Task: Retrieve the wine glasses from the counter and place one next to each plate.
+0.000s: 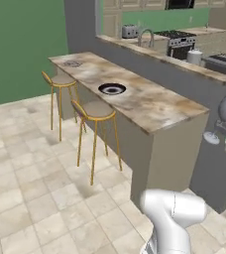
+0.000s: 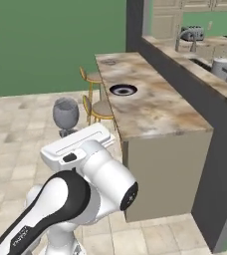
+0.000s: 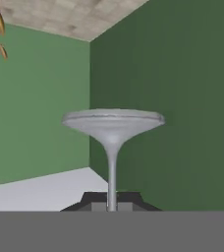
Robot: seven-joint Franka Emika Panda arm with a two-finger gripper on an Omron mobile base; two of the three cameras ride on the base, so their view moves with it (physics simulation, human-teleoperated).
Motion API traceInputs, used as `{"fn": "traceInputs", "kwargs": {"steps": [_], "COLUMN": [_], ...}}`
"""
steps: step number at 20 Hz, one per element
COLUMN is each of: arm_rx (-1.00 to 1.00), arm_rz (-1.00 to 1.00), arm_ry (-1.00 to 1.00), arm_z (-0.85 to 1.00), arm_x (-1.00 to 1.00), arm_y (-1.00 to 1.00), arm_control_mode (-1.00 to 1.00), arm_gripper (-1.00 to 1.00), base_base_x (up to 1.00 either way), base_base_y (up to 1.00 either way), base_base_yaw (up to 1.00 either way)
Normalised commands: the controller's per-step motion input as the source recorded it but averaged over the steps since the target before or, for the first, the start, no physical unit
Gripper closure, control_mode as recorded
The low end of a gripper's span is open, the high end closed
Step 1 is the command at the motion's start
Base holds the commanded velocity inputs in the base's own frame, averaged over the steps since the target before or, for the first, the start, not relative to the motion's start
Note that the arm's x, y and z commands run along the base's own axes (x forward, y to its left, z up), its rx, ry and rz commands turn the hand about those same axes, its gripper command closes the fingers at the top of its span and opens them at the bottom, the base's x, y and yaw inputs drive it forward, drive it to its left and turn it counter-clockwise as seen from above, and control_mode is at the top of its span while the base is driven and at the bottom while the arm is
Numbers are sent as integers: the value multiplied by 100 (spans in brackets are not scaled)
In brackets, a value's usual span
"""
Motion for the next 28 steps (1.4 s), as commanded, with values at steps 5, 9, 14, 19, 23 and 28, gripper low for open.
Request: {"fn": "traceInputs", "kwargs": {"steps": [5, 9, 14, 19, 23, 28], "arm_rx": [0, 0, 0, 0, 0, 0], "arm_rz": [0, 0, 0, 0, 0, 0], "arm_ry": [0, 0, 0, 0, 0, 0], "arm_z": [0, 0, 0, 0, 0, 0], "arm_x": [0, 0, 0, 0, 0, 0], "arm_y": [0, 0, 0, 0, 0, 0], "arm_control_mode": [100, 100, 100, 100, 100, 100], "arm_gripper": [100, 100, 100, 100, 100, 100], "base_base_x": [75, 72, 46, 12, 1, 0], "base_base_y": [100, 100, 100, 100, 100, 100], "base_base_yaw": [-51, -50, -43, -38, -45, -54]}}
